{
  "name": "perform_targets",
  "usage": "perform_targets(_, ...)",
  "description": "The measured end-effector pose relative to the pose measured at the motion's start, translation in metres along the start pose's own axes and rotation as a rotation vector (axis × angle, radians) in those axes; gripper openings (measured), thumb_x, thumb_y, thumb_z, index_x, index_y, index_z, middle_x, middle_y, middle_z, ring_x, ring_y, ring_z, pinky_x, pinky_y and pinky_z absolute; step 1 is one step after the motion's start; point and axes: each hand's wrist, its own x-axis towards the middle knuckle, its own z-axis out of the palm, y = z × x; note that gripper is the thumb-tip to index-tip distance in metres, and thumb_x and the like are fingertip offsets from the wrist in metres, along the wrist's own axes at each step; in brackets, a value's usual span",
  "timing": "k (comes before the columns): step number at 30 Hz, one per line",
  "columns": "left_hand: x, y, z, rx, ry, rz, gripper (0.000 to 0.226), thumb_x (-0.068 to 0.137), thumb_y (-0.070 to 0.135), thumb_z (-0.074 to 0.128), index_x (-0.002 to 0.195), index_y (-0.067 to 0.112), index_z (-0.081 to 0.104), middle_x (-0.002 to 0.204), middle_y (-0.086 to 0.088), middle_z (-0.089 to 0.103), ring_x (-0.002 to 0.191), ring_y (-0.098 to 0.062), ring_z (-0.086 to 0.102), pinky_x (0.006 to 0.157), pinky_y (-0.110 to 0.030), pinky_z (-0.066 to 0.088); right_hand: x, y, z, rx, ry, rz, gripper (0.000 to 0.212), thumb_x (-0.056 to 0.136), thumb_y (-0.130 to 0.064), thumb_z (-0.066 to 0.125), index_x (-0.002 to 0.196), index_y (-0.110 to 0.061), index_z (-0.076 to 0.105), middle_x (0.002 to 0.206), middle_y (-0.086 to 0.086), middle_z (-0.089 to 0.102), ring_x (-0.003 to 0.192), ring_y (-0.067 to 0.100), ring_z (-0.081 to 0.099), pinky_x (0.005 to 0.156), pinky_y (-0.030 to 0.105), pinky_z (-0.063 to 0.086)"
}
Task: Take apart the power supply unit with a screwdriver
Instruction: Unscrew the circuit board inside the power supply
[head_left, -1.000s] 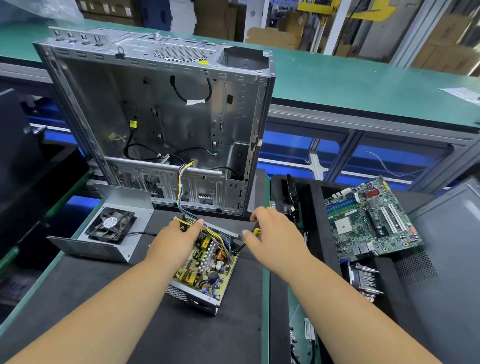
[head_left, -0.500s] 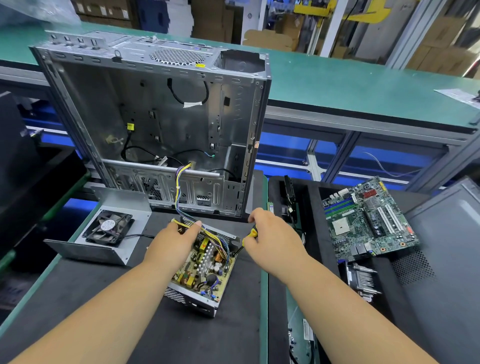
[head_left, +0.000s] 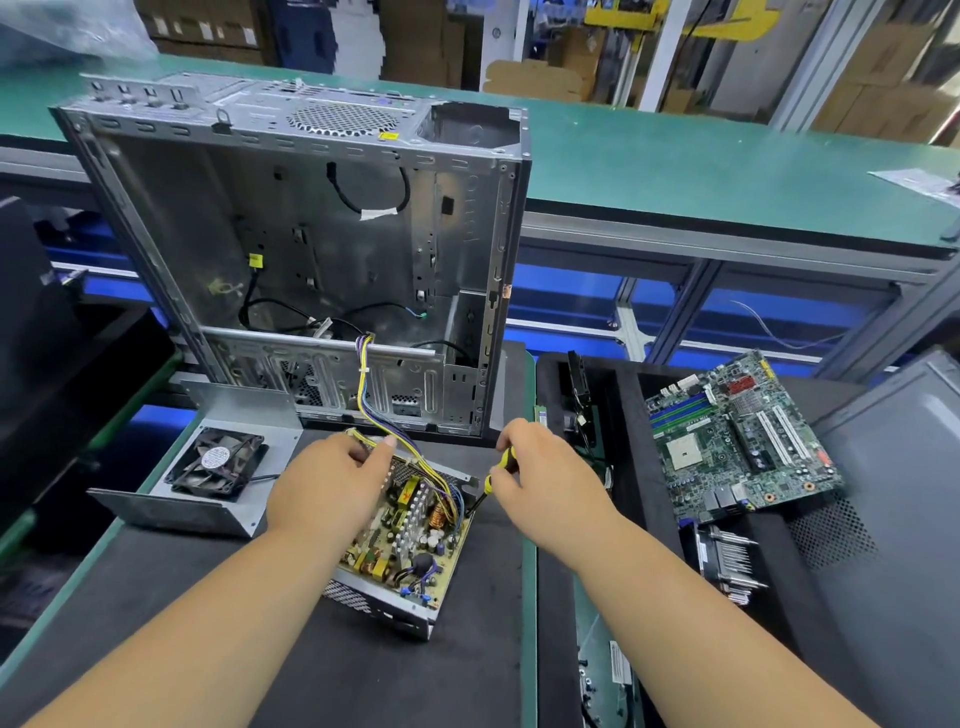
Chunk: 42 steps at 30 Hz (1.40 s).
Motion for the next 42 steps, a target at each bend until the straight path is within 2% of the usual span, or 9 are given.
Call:
perform_targets(3, 0.000, 0.003, -0.004, -0.050, 0.025, 0.006, 0.040, 0.092, 0.061, 0.046, 0.073, 0.027, 0.056, 0.065, 0.008, 0.061, 0.064, -0.011, 0.055, 0.055, -0.027, 0.040, 0.002, 0.002, -0.001, -0.109, -0.005, -0.002, 0.035, 0.100, -0.051, 0.041, 0.102, -0.018, 0.052, 0.089, -0.001, 0.059, 0.085, 0.022, 0.057, 0.074, 0.038, 0.050)
perform_targets(6, -0.005, 0.007, -0.006, -0.144, 0.069, 0.093, 0.027, 0.092, 0.045, 0.055, 0.071, 0.029, 0.054, 0.064, 0.008, 0.060, 0.063, -0.008, 0.055, 0.053, -0.027, 0.039, 0.004, 0.005, -0.001, -0.095, -0.021, 0.020, 0.040, 0.102, -0.054, 0.036, 0.102, -0.019, 0.056, 0.089, 0.000, 0.062, 0.086, 0.024, 0.058, 0.072, 0.037, 0.050)
perform_targets(10, -0.015, 0.018, -0.008, -0.201, 0.084, 0.392, 0.011, 0.085, 0.024, 0.063, 0.086, 0.033, 0.056, 0.086, 0.017, 0.056, 0.083, -0.005, 0.054, 0.073, -0.031, 0.046, 0.005, 0.006, 0.001, -0.010, -0.011, 0.009, 0.028, 0.103, -0.043, 0.042, 0.104, -0.019, 0.057, 0.089, 0.000, 0.061, 0.085, 0.022, 0.057, 0.068, 0.034, 0.044)
perform_targets(17, -0.033, 0.032, 0.011, 0.080, -0.074, 0.765, 0.066, 0.074, 0.044, 0.069, 0.133, 0.021, 0.051, 0.131, 0.005, 0.049, 0.130, -0.020, 0.040, 0.110, -0.035, 0.026, 0.005, 0.009, 0.003, 0.098, 0.025, -0.022, 0.015, 0.092, -0.023, 0.055, 0.107, -0.018, 0.054, 0.101, 0.001, 0.057, 0.093, 0.021, 0.052, 0.072, 0.031, 0.037)
perform_targets(21, -0.035, 0.038, 0.032, 0.341, -0.124, 0.777, 0.092, 0.069, 0.061, 0.067, 0.146, 0.024, 0.034, 0.147, 0.007, 0.032, 0.145, -0.019, 0.016, 0.120, -0.033, -0.008, 0.003, 0.014, 0.004, 0.023, 0.022, -0.054, 0.018, 0.091, -0.031, 0.053, 0.103, -0.020, 0.058, 0.099, -0.002, 0.057, 0.097, 0.020, 0.052, 0.079, 0.033, 0.043)
perform_targets(25, -0.037, 0.039, 0.048, 0.518, -0.176, 0.705, 0.107, 0.067, 0.066, 0.068, 0.151, 0.022, 0.018, 0.154, 0.001, 0.022, 0.149, -0.023, 0.002, 0.109, -0.035, -0.034, 0.004, 0.019, 0.002, -0.107, 0.023, -0.055, 0.042, 0.098, -0.058, 0.039, 0.098, -0.020, 0.058, 0.089, 0.000, 0.063, 0.085, 0.024, 0.059, 0.071, 0.035, 0.048)
perform_targets(31, -0.038, 0.038, 0.056, 0.652, -0.179, 0.657, 0.108, 0.070, 0.063, 0.069, 0.151, 0.021, 0.011, 0.152, -0.002, 0.019, 0.148, -0.028, 0.001, 0.105, -0.043, -0.038, 0.004, 0.023, 0.003, 0.058, 0.005, -0.102, 0.017, 0.099, -0.033, 0.051, 0.108, -0.019, 0.054, 0.094, -0.001, 0.060, 0.088, 0.022, 0.055, 0.069, 0.033, 0.042)
perform_targets(35, -0.038, 0.039, 0.056, 0.681, -0.179, 0.642, 0.109, 0.070, 0.064, 0.068, 0.151, 0.022, 0.009, 0.151, -0.002, 0.019, 0.147, -0.029, 0.001, 0.105, -0.044, -0.038, 0.002, 0.025, 0.005, 0.164, -0.017, -0.080, 0.024, 0.089, -0.018, 0.054, 0.113, -0.022, 0.050, 0.098, -0.006, 0.053, 0.097, 0.018, 0.051, 0.078, 0.031, 0.042)
perform_targets(42, -0.037, 0.039, 0.056, 0.685, -0.181, 0.644, 0.107, 0.071, 0.062, 0.069, 0.151, 0.021, 0.009, 0.152, 0.000, 0.019, 0.148, -0.027, 0.002, 0.108, -0.043, -0.035, 0.005, 0.030, 0.008, -0.075, 0.045, -0.156, 0.030, 0.099, -0.052, 0.043, 0.100, -0.022, 0.044, 0.076, -0.007, 0.056, 0.071, 0.022, 0.055, 0.055, 0.033, 0.035)
